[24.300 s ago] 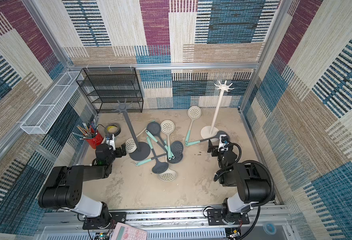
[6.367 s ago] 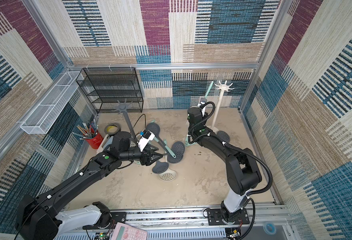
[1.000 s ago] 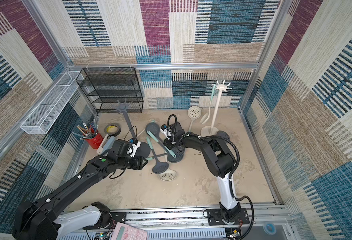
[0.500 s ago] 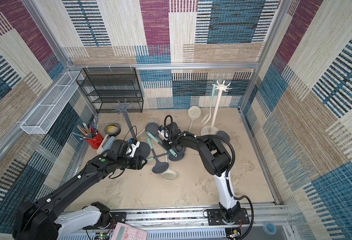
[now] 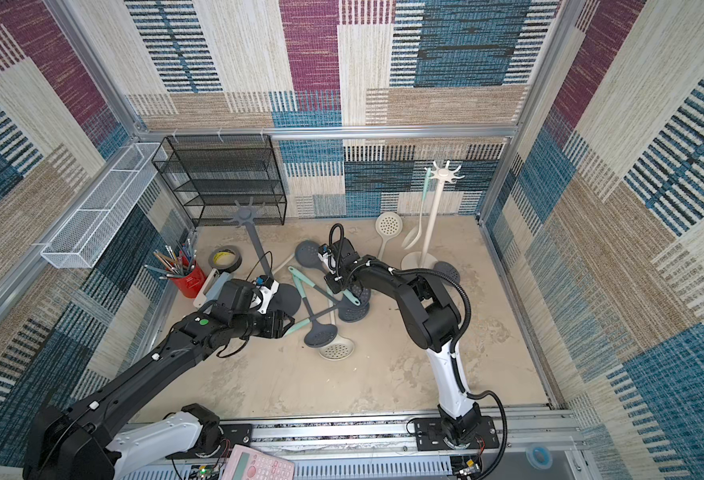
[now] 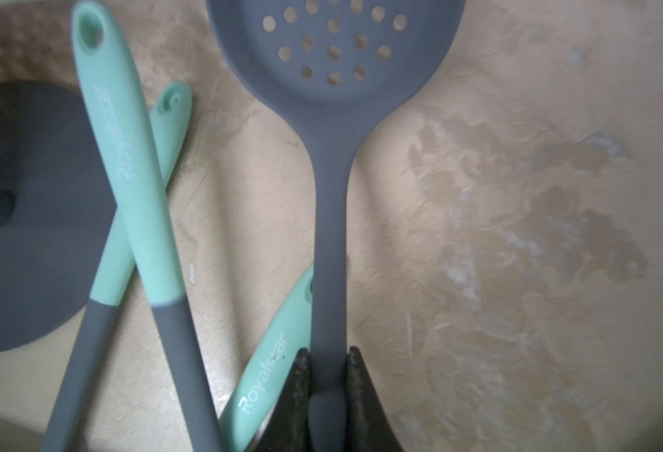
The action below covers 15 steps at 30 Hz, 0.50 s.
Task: Hang the skimmer on the kitchen utensil rack
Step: Pick up the skimmer from the center of the board.
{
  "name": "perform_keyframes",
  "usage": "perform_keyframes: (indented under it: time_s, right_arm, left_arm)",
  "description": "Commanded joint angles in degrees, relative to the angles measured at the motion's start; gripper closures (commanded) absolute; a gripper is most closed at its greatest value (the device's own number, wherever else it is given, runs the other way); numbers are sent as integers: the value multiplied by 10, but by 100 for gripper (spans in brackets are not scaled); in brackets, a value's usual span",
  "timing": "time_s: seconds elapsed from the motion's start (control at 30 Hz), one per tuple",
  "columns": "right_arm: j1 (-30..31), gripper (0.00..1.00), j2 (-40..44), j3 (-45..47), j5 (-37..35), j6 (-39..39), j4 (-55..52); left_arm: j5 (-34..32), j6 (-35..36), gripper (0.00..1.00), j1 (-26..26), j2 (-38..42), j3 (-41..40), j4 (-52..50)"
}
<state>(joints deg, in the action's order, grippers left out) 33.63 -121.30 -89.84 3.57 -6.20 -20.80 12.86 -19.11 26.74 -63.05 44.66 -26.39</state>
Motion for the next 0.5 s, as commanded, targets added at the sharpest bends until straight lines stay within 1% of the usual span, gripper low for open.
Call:
perform_keyframes:
  time_s: [0.0,0.23,0.47]
  right_arm:
    - [1,100,12,-12,-41,17,24]
    - [1,100,35,4,-72,31,36]
    - [1,100,97,68,-87,51,55]
  left_arm:
    - [11,-15,35,0,6,-3,8]
    - [17,-21,35,0,17,-9,12]
    - [42,-40,35,0,25,-18,34]
